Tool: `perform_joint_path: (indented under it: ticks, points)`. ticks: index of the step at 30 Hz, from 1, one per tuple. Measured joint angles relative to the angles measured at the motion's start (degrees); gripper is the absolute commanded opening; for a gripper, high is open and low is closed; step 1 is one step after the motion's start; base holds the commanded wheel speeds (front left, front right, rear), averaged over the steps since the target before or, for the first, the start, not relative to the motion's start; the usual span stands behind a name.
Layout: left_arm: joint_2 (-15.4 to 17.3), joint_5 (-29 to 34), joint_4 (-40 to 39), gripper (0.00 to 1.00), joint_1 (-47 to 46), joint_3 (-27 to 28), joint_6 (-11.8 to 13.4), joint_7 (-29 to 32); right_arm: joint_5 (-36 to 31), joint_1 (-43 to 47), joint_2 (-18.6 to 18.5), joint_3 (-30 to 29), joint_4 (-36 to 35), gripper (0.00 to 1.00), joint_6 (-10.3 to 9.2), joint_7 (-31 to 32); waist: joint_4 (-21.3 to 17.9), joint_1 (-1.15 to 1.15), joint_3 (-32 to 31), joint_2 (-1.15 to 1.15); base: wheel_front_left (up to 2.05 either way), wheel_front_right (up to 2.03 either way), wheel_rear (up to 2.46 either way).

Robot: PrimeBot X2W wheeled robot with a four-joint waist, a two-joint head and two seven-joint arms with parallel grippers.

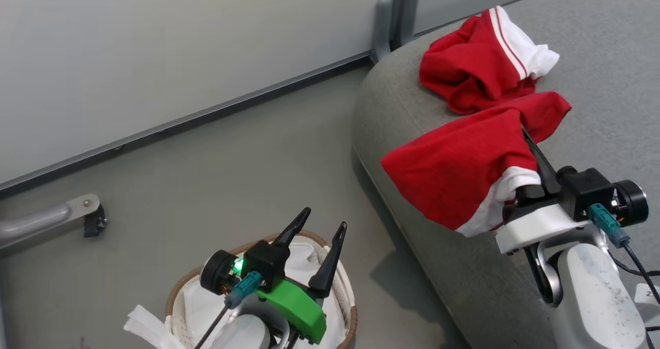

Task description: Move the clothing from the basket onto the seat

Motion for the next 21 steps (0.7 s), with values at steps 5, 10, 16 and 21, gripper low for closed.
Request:
perform_joint_path:
  ticks: [5, 10, 16, 21]
  points:
    - [0.11, 0.33, 0.12, 1.0, -0.91, -1.26, 0.0, 0.0, 0.32, 0.28, -0.02, -1.07, -0.16, 0.0, 0.0, 0.0, -3.2, 0.0, 1.92, 0.0, 0.0, 0.0, 0.0]
    - [0.32, 0.55, -0.6, 1.0, -2.26, -2.22, 0.0, 0.0, 0.71, 0.07, -0.01, -2.25, -0.11, 0.0, 0.0, 0.0, -4.59, 0.0, 4.76, 0.0, 0.0, 0.0, 0.0]
    - [1.16, 1.59, -1.35, 1.0, -4.57, -2.33, 0.0, 0.0, -1.71, -7.29, -0.04, -5.22, 0.44, 0.0, 0.0, 0.01, -4.25, 0.0, 8.49, 0.0, 0.0, 0.0, 0.0]
    - [2.14, 3.1, -2.2, 1.0, -7.43, -1.72, 0.0, 0.0, -3.03, -18.2, -5.1, -9.73, 2.46, 0.0, 0.0, 0.0, -2.73, 0.0, 12.47, 0.0, 0.0, 0.0, 0.0]
